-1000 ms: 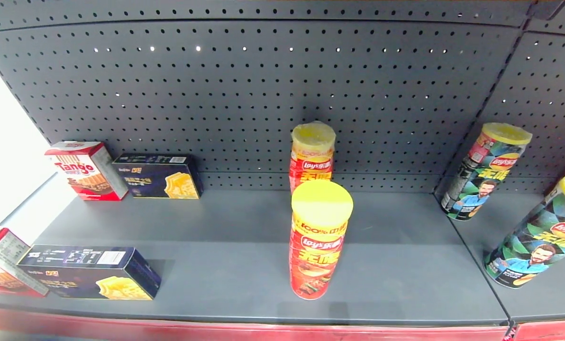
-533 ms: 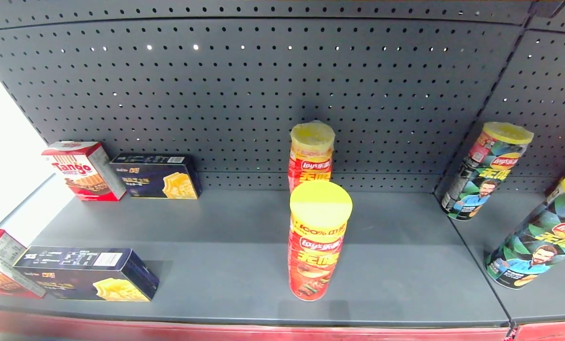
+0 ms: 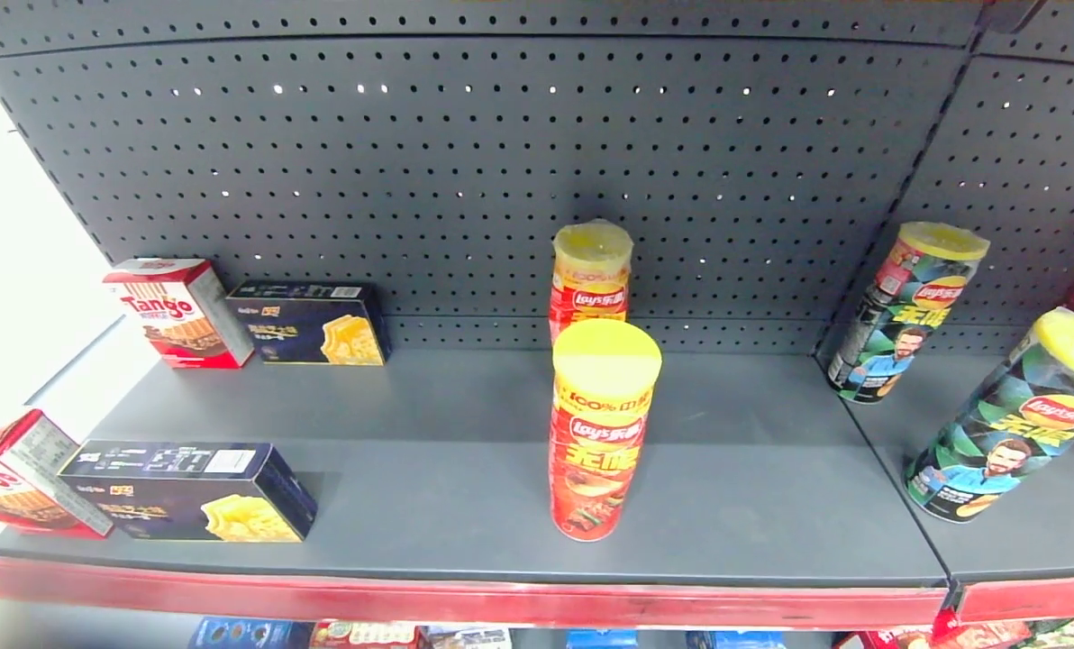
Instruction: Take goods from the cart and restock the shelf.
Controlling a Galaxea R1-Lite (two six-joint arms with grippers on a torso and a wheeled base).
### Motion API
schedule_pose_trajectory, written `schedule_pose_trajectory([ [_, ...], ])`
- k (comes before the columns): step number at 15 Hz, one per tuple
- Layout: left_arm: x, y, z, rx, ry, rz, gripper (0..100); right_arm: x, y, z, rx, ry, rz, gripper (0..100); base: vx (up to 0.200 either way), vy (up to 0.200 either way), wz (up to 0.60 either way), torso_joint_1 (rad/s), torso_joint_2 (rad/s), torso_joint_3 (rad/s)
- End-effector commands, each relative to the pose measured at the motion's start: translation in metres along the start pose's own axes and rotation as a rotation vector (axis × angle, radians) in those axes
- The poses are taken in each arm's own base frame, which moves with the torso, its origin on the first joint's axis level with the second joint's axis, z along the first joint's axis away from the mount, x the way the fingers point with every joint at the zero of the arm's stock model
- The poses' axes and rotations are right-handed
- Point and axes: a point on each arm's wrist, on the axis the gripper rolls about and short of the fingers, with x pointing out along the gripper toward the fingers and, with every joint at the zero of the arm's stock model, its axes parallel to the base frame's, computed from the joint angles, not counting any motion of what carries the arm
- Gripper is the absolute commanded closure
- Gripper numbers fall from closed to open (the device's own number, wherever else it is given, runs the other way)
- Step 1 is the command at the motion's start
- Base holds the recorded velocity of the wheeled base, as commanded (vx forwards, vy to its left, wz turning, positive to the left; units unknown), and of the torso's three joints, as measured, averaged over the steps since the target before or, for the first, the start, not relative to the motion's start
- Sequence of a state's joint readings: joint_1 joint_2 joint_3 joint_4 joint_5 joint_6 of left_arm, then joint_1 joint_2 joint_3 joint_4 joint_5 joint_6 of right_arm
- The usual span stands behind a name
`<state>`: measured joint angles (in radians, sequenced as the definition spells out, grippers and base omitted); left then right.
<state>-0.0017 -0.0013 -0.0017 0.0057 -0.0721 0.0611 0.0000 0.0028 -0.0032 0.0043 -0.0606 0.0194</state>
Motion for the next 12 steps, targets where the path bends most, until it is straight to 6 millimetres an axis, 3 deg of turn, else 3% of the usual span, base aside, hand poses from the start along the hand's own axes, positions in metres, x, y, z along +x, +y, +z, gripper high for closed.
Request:
schedule_pose_trajectory([
  [1, 0.0001, 0.0, -0.0001, -0.001, 0.002, 0.0, 0, 0.0001, 0.0, 0.0, -0.001, 0.002, 0.001, 0, 0.0, 0.0, 0.0, 0.0, 0.0, 0.0],
  [11, 0.0001, 0.0, -0.0001, 0.006, 0.002, -0.001, 0, 0.0001, 0.0, 0.0, -0.001, 0.002, 0.001, 0, 0.0, 0.0, 0.0, 0.0, 0.0, 0.0],
  [12, 0.0001, 0.0, -0.0001, 0.003, 0.002, -0.001, 0, 0.0001, 0.0, 0.0, -0.001, 0.002, 0.001, 0, -0.2, 0.0, 0.0, -0.002, 0.0, 0.002],
])
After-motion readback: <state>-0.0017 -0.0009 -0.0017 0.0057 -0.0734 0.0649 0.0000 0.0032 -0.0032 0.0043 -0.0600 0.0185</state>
